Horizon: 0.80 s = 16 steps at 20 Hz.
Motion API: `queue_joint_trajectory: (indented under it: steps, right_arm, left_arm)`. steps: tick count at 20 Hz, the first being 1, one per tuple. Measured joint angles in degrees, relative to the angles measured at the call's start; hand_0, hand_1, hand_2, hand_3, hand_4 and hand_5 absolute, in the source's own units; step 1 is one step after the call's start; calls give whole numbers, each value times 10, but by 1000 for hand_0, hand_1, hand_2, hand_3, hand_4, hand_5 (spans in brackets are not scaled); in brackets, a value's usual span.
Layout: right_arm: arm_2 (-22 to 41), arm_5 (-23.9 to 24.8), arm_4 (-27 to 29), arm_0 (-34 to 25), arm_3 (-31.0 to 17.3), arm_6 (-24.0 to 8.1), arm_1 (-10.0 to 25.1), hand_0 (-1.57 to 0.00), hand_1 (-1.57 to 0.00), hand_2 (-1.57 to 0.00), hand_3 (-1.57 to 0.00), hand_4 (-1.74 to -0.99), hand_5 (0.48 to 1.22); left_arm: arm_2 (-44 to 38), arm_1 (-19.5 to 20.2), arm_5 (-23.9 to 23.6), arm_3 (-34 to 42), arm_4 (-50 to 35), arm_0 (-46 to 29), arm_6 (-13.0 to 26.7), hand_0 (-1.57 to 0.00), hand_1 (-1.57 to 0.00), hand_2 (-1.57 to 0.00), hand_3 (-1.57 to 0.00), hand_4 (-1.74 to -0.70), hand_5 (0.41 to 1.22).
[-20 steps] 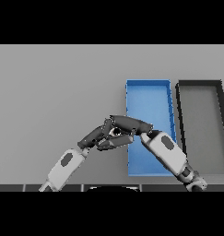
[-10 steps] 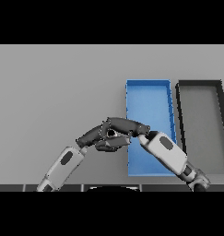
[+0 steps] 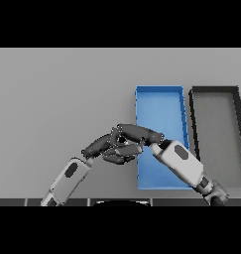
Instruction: Pick up the blue pipe and place it into the blue bin.
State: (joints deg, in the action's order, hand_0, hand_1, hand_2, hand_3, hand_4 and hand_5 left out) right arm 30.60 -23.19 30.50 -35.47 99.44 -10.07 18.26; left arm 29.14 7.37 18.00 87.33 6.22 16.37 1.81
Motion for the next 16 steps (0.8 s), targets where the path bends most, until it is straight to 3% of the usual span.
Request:
queue_joint_trajectory:
  steps: [1,4,7,11,13,16]
  right_arm:
    - [-4,4,21,0,9,-14,7,-1571,-1571,-1571,-1571,-1491,1221]
    - [-24,25,105,-29,20,-59,22,-1571,-1571,-1571,-1571,-1613,1221]
    - [-47,61,190,-65,29,-103,36,-1571,-1571,-1571,-1571,-1675,1194]
    - [-116,112,311,-164,-1,-109,69,-1571,-1571,-1571,-1571,-1714,1134]
    - [-142,123,315,-209,-21,-93,95,-1571,-1571,-1571,-1571,-1724,1117]
    - [-172,159,291,-261,-85,-97,121,-1571,-1571,-1571,-1571,-1732,1117]
  left_arm:
    - [3,-2,-2,-1,3,-4,2,-10,-9,-8,-9,-901,548]
    - [4,-4,-1,2,-1,-10,17,-4,-4,-4,-4,-914,524]
    - [3,-3,3,2,-4,-10,25,-2,-2,-1,-2,-917,504]
    - [5,2,7,8,-6,-14,37,0,0,0,0,-915,503]
    - [5,5,9,20,-9,-15,28,0,0,0,0,-908,502]
    - [7,9,12,26,-8,-17,24,1,1,1,1,-906,492]
